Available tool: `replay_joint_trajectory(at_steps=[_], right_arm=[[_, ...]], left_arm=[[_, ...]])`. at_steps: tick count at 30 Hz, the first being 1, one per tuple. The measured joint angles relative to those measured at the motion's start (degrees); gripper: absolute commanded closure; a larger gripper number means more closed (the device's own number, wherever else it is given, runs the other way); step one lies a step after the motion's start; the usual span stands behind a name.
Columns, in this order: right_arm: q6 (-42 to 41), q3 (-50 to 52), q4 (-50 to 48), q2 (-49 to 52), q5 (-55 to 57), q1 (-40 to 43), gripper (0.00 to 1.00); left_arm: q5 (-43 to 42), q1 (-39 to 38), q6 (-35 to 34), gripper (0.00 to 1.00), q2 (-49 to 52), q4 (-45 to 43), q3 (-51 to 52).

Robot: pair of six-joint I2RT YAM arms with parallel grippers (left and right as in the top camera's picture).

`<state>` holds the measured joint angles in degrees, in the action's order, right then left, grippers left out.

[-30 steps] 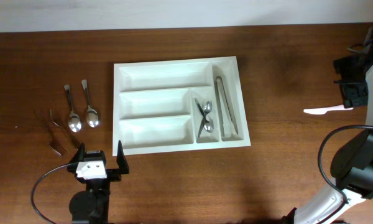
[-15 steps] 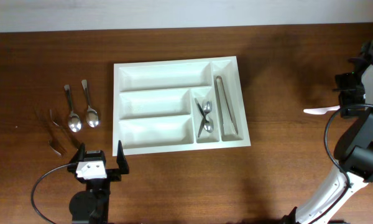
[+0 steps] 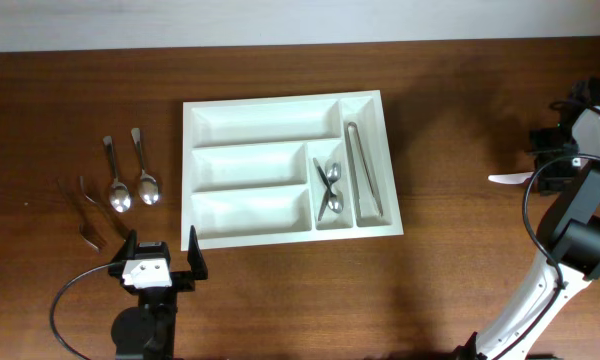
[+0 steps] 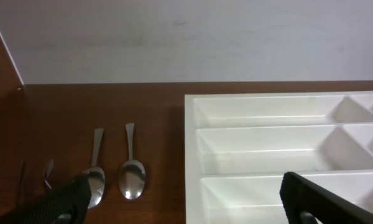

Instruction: Pack container

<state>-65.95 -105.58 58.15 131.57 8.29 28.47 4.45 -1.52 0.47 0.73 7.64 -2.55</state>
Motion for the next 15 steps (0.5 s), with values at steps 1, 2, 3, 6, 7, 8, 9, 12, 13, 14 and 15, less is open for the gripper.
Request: replay_joint_trajectory(at_steps=[1, 2, 3, 6, 7, 8, 9, 12, 13, 14, 15], right_arm=[[0.0, 0.0, -0.1, 0.1, 0.0, 0.1, 0.05], [0.0, 0.0, -0.2, 0.2, -0.2, 0.2, 0.06], [0.0, 0.0, -0.4, 0.3, -0.2, 0.3, 0.06], [0.4, 0.0, -0.5, 1.2, -0.9, 1.0, 0.07], [0.5, 0.0, -0.6, 1.6, -1.2, 1.2, 0.07], [0.5, -0.1, -0.7, 1.9, -2.0, 1.5, 0.08], [0.7, -0.1, -0.8, 1.9, -2.4, 1.8, 0.11], [1.3, -0.3, -0.6, 2.0, -3.5, 2.2, 0.31], [1.1, -0.3, -0.6, 2.1, -3.7, 2.3, 0.42], [1.0, -0.4, -0.6, 2.1, -3.7, 2.3, 0.53], [1.5, -0.5, -0.6, 2.1, -3.9, 2.4, 0.59]], left_arm=[[0.0, 0.0, 0.0, 0.01, 0.0, 0.0, 0.0], [0.0, 0.0, 0.0, 0.01, 0.0, 0.0, 0.0], [0.0, 0.0, 0.0, 0.01, 0.0, 0.0, 0.0], [0.0, 0.0, 0.0, 0.01, 0.0, 0.0, 0.0], [0.0, 0.0, 0.0, 0.01, 0.0, 0.0, 0.0], [0.0, 0.0, 0.0, 0.01, 0.0, 0.0, 0.0], [0.0, 0.0, 0.0, 0.01, 0.0, 0.0, 0.0], [0.0, 0.0, 0.0, 0.01, 0.0, 0.0, 0.0], [0.0, 0.0, 0.0, 0.01, 0.0, 0.0, 0.0], [0.0, 0.0, 0.0, 0.01, 0.0, 0.0, 0.0], [0.0, 0.0, 0.0, 0.01, 0.0, 0.0, 0.0]])
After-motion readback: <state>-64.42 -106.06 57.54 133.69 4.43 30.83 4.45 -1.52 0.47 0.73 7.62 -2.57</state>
